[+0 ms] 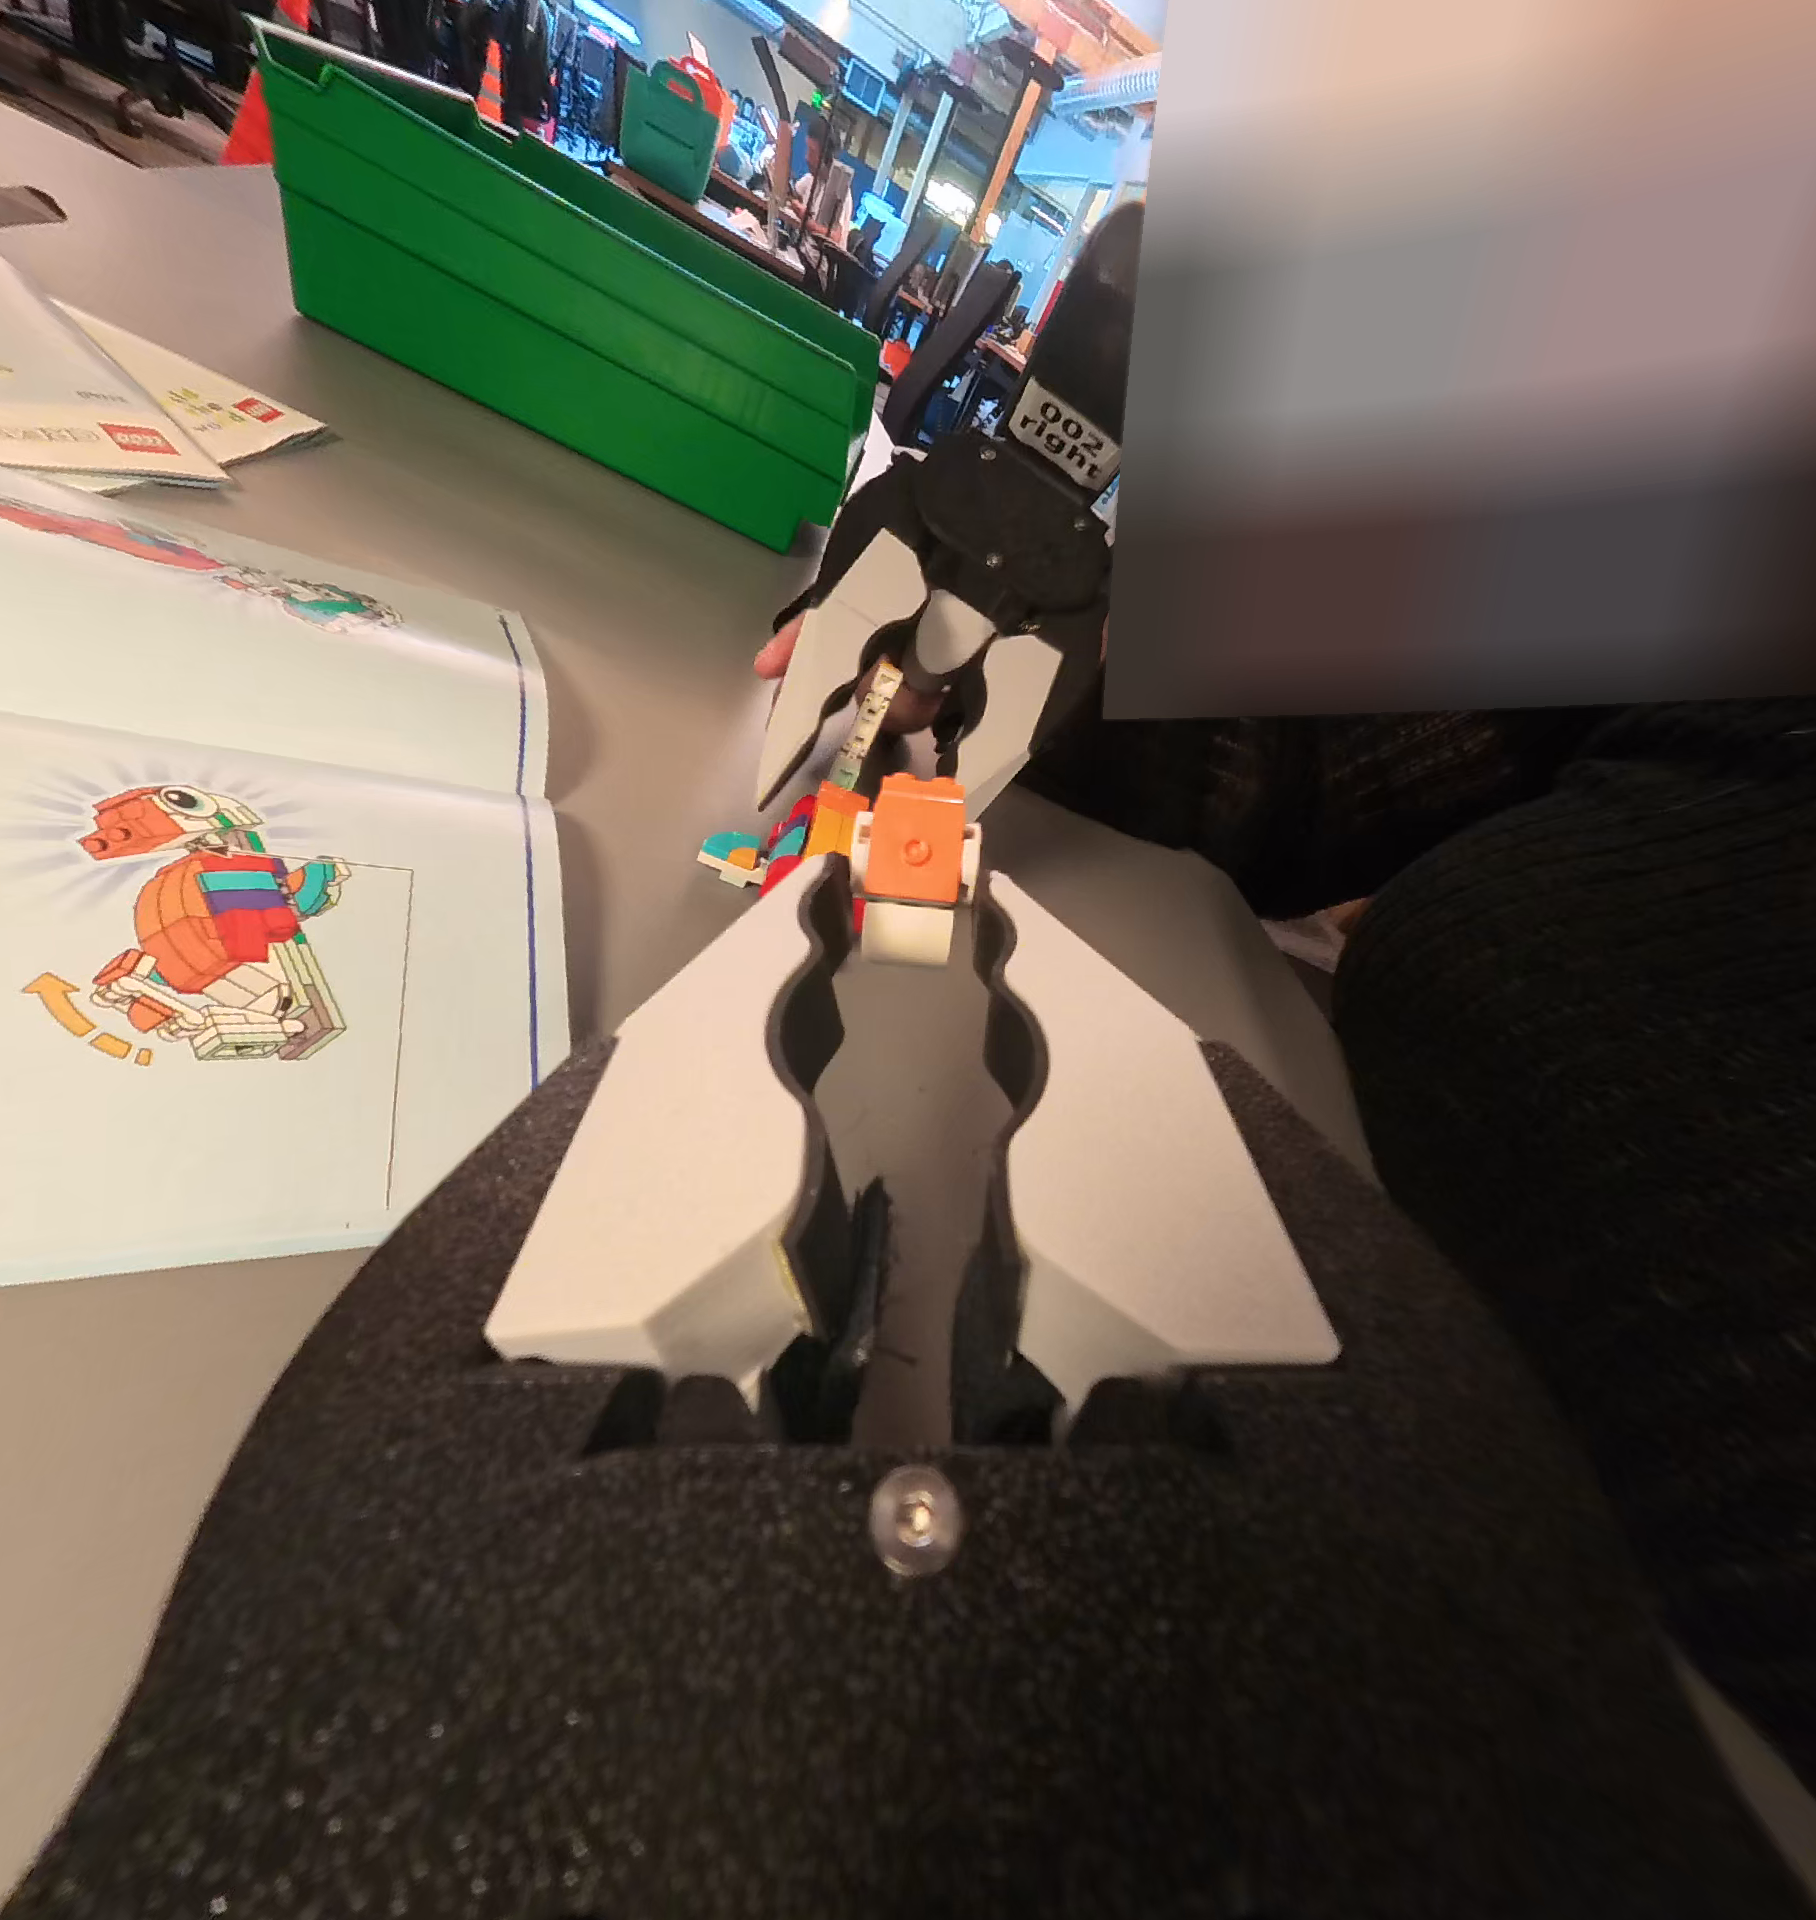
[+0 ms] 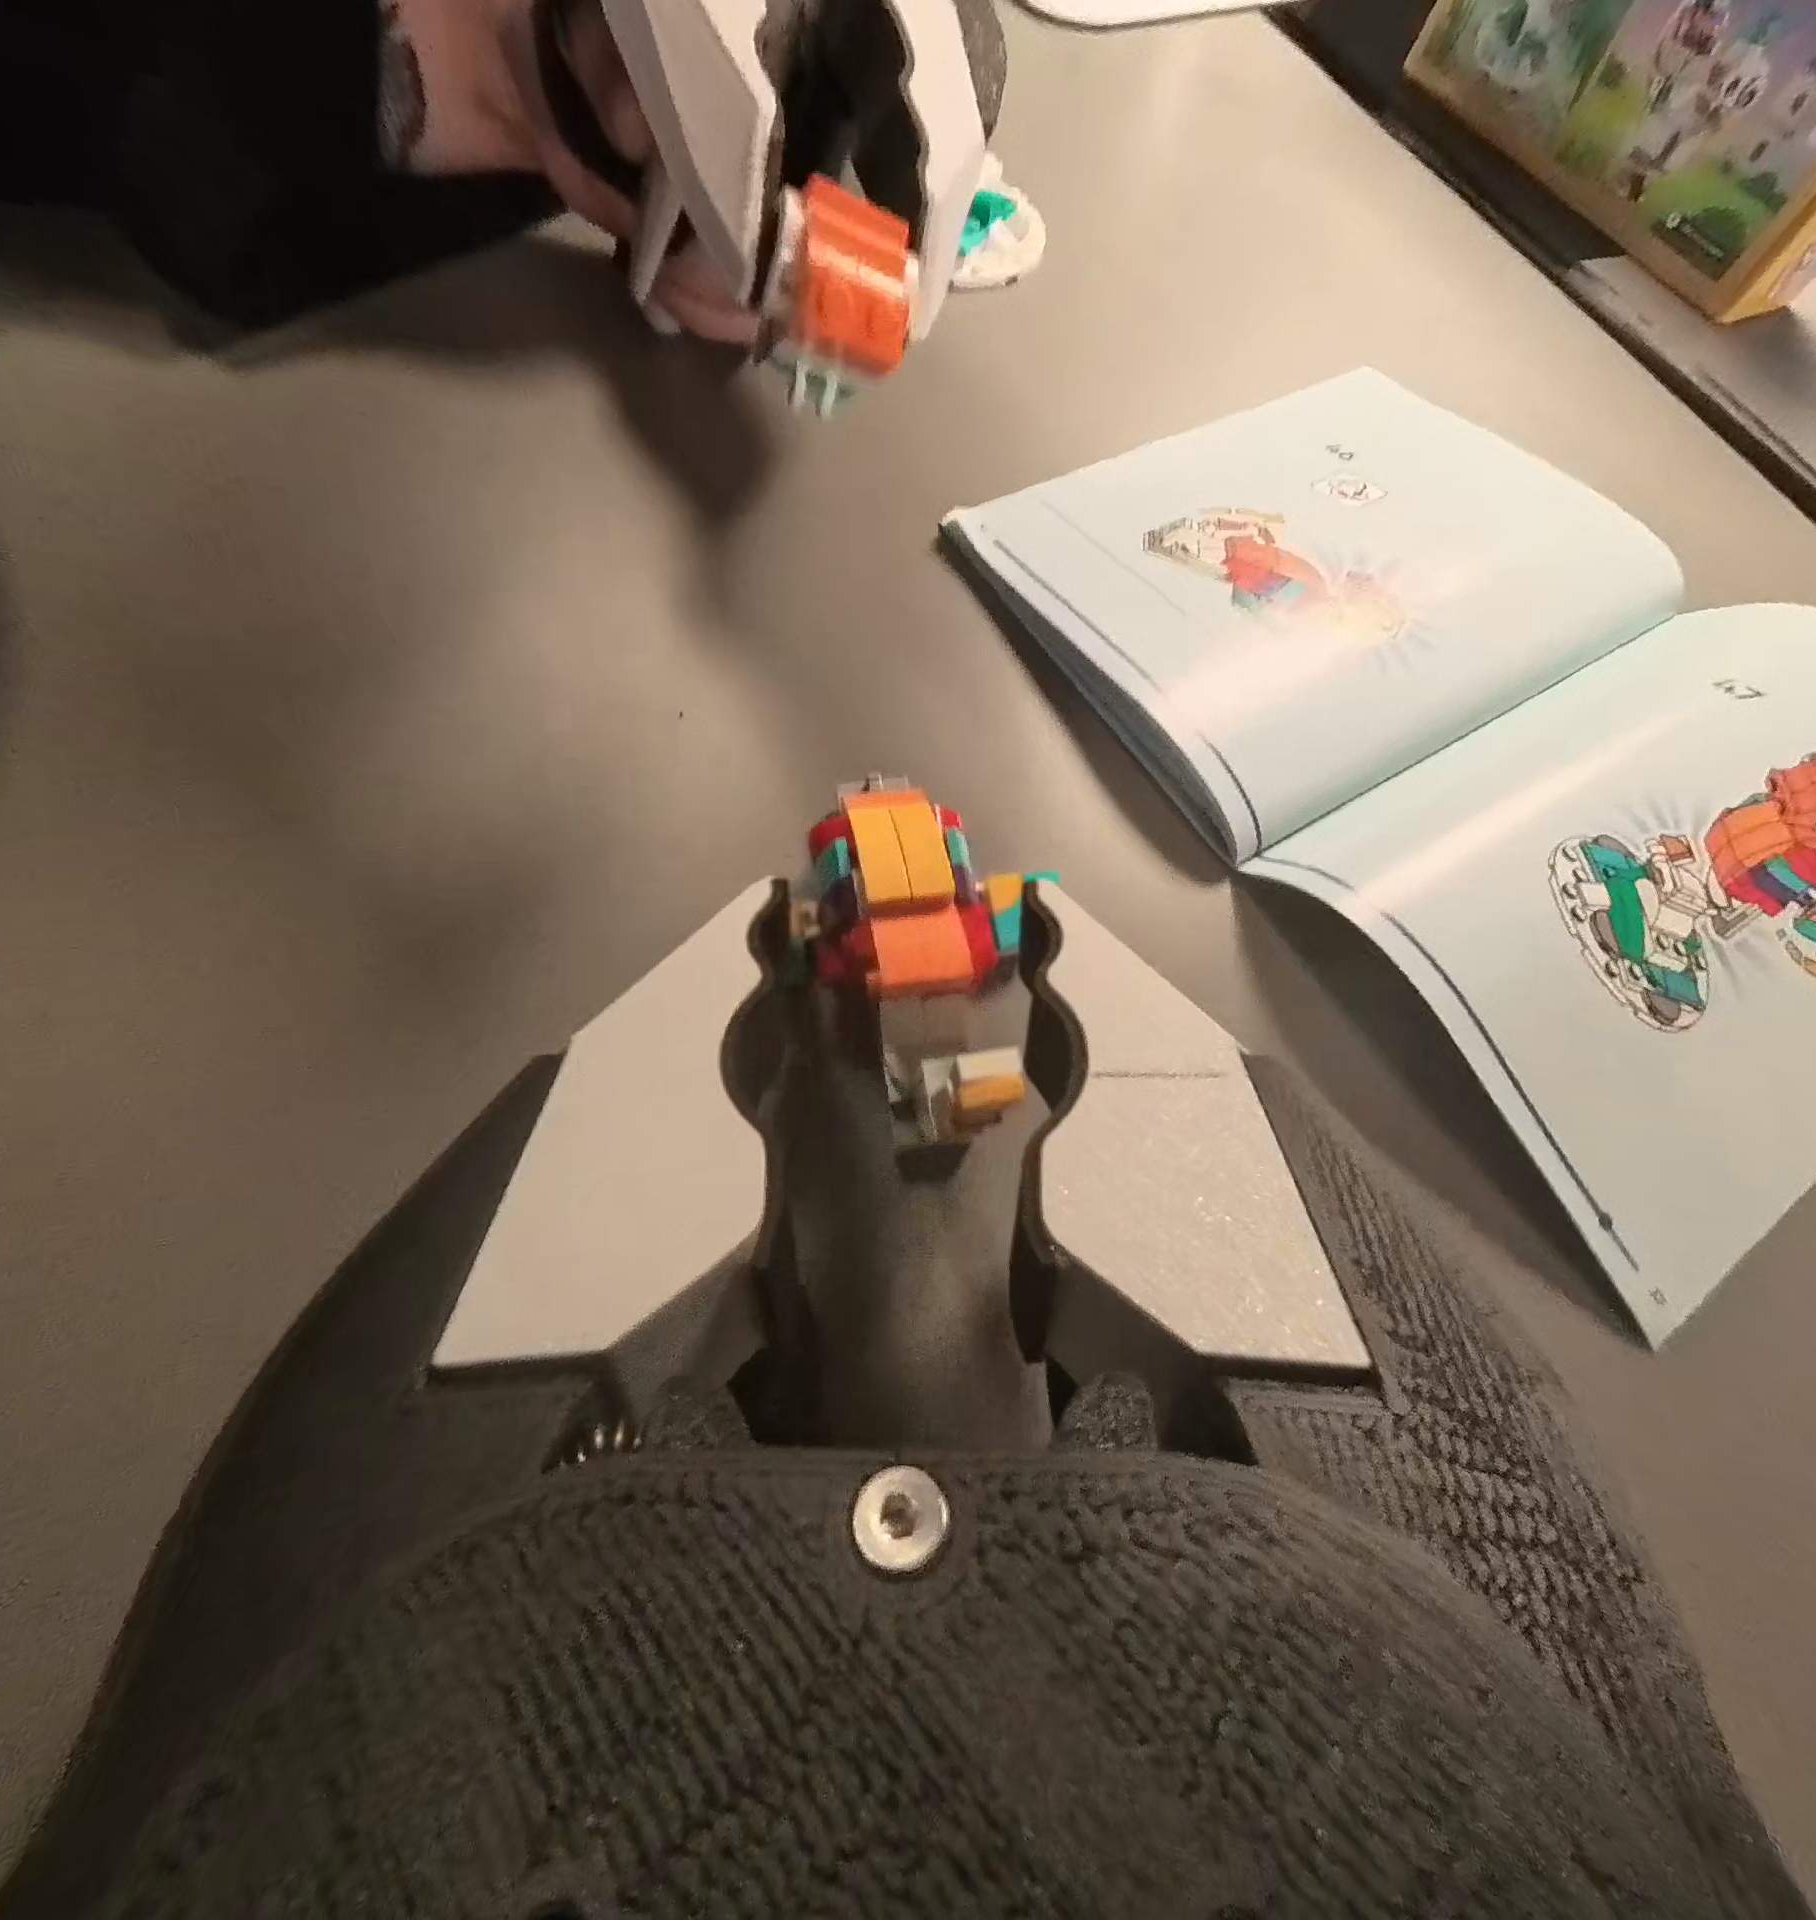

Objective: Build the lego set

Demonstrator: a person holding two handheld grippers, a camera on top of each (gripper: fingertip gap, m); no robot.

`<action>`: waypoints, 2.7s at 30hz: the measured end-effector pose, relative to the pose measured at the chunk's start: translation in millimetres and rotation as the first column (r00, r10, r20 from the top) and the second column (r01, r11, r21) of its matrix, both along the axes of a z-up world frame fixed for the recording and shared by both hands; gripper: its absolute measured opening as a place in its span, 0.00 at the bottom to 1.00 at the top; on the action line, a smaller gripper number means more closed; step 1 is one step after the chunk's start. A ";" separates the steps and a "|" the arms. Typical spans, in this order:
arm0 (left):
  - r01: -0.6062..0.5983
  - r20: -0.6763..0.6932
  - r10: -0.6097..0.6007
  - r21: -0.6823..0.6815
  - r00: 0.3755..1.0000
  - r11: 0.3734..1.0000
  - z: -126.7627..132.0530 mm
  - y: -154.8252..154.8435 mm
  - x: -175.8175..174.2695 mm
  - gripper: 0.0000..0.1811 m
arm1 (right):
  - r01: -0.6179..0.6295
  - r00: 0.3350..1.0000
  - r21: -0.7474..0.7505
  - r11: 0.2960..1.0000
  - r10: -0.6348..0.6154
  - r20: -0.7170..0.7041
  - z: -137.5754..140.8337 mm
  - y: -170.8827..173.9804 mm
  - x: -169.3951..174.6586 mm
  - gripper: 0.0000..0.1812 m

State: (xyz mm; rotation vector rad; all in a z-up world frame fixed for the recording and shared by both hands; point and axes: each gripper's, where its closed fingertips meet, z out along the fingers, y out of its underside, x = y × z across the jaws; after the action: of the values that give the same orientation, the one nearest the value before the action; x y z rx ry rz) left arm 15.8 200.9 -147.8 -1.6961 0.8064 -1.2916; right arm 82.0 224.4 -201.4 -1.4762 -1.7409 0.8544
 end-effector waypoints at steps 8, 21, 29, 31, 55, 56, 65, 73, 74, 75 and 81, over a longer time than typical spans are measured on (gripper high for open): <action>0.006 -0.010 -0.006 -0.021 1.000 1.000 -2.4 -0.1 1.3 0.11 | -0.045 0.999 0.010 0.999 0.044 0.028 -4.4 -1.8 0.0 0.22; -0.018 -0.120 0.023 0.044 0.993 0.999 -12.1 1.6 7.3 0.11 | -0.068 0.996 -0.031 0.997 0.070 0.051 -6.9 -16.6 -21.4 0.17; 0.069 -0.260 -0.085 -0.068 0.962 0.995 -38.3 5.2 16.4 0.11 | -0.077 0.995 -0.095 0.993 0.083 0.060 -7.4 -21.3 -28.9 0.17; 0.080 -0.270 -0.100 -0.084 0.958 0.993 -41.0 5.6 17.2 0.11 | -0.077 0.995 -0.096 0.992 0.083 0.061 -7.4 -21.4 -28.8 0.17; 0.095 -0.278 -0.115 -0.084 0.954 0.992 -42.3 4.6 10.5 0.11 | -0.056 0.996 -0.142 0.988 0.066 0.064 -7.3 -21.1 -29.2 0.17; 0.095 -0.277 -0.116 -0.088 0.954 0.992 -42.5 4.6 10.5 0.11 | -0.056 0.996 -0.144 0.988 0.066 0.064 -7.3 -21.1 -29.2 0.17; 0.124 -0.301 -0.139 -0.068 0.943 0.990 -44.3 2.3 19.9 0.11 | -0.056 0.996 -0.147 0.987 0.066 0.064 -7.2 -21.1 -29.3 0.17; 0.116 -0.355 -0.121 -0.036 0.927 0.993 -49.6 4.0 18.3 0.11 | -0.057 0.996 -0.146 0.988 0.067 0.064 -7.5 -21.0 -29.4 0.17; 0.119 -0.355 -0.124 -0.036 0.927 0.992 -49.7 3.5 18.2 0.11 | -0.057 0.996 -0.145 0.988 0.067 0.064 -7.5 -21.1 -29.4 0.17; 0.121 -0.357 -0.127 -0.038 0.925 0.992 -50.1 3.2 17.8 0.11 | -0.057 0.996 -0.145 0.988 0.067 0.064 -7.5 -21.0 -29.4 0.17; 0.124 -0.375 -0.123 -0.022 0.919 0.992 -51.7 2.2 16.8 0.11 | -0.058 0.996 -0.139 0.989 0.067 0.065 -7.9 -21.0 -29.7 0.17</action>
State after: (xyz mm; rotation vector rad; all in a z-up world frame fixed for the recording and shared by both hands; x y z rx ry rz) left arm 32.6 203.1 -199.4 -1.9481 1.1535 -1.0557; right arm 52.3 203.3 -209.3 -1.5642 -1.8188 0.9833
